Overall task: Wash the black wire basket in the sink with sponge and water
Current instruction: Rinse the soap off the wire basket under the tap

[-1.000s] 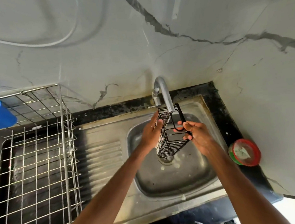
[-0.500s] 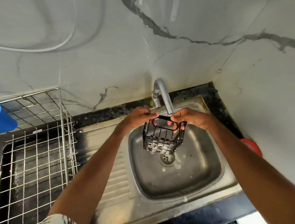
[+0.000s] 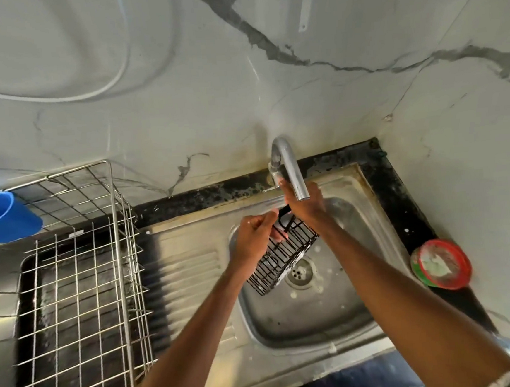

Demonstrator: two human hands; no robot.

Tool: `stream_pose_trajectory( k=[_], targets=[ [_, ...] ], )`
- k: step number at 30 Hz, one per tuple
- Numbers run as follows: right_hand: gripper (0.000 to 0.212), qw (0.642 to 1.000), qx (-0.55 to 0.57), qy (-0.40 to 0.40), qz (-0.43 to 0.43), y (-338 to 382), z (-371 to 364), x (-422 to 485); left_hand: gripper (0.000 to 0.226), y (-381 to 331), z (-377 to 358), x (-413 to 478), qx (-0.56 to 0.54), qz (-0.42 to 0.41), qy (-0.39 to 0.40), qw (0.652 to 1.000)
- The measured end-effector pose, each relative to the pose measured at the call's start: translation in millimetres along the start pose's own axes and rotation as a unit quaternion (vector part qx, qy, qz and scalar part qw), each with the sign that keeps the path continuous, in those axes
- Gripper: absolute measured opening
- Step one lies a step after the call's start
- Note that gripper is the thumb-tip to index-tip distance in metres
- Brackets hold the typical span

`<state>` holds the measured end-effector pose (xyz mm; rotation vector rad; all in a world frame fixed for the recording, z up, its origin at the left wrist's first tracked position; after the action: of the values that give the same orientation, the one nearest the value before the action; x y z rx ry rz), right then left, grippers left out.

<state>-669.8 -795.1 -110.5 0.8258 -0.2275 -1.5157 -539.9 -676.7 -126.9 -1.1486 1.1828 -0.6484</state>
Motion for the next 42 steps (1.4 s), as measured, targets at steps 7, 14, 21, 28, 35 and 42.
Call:
stream_pose_trajectory(
  k=[7,14,21,28,35,42],
  targets=[
    [0.066,0.963,-0.198,0.147,0.111,7.3,-46.6,-7.0,0.026,11.1,12.4,-22.8,-0.176,-0.005,-0.151,0.973],
    [0.103,0.959,-0.201,0.077,0.183,-19.2,-36.8,-114.9,0.033,24.1,15.0,-44.9,-0.23,0.019,-0.238,0.943],
    [0.077,0.952,-0.254,0.121,0.121,-6.2,-32.5,-59.9,0.034,27.0,11.3,-64.9,-0.272,0.03,-0.283,0.919],
    [0.068,0.928,-0.22,0.101,0.282,1.9,-30.5,-122.9,0.03,33.1,20.4,-60.2,-0.346,0.062,-0.322,0.879],
    [0.09,0.93,-0.23,0.092,0.273,12.1,-26.4,-122.6,0.025,23.5,17.7,-54.7,-0.368,0.057,-0.33,0.868],
    [0.073,0.948,-0.217,0.092,0.213,6.3,-13.9,-87.2,0.017,27.7,12.3,-54.2,-0.4,0.092,-0.345,0.844]
  ],
)
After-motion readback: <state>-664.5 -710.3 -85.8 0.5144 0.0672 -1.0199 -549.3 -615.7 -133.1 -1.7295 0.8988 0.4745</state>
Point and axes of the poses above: each hand's wrist, its own x-axis towards the middle knuckle, its own z-axis out of the back of the hand, y = z × x, the point moved 8 cm from there along x, towards the middle knuckle, and after that the axes turned 13 degrees about -x, right-handed, at the moved point
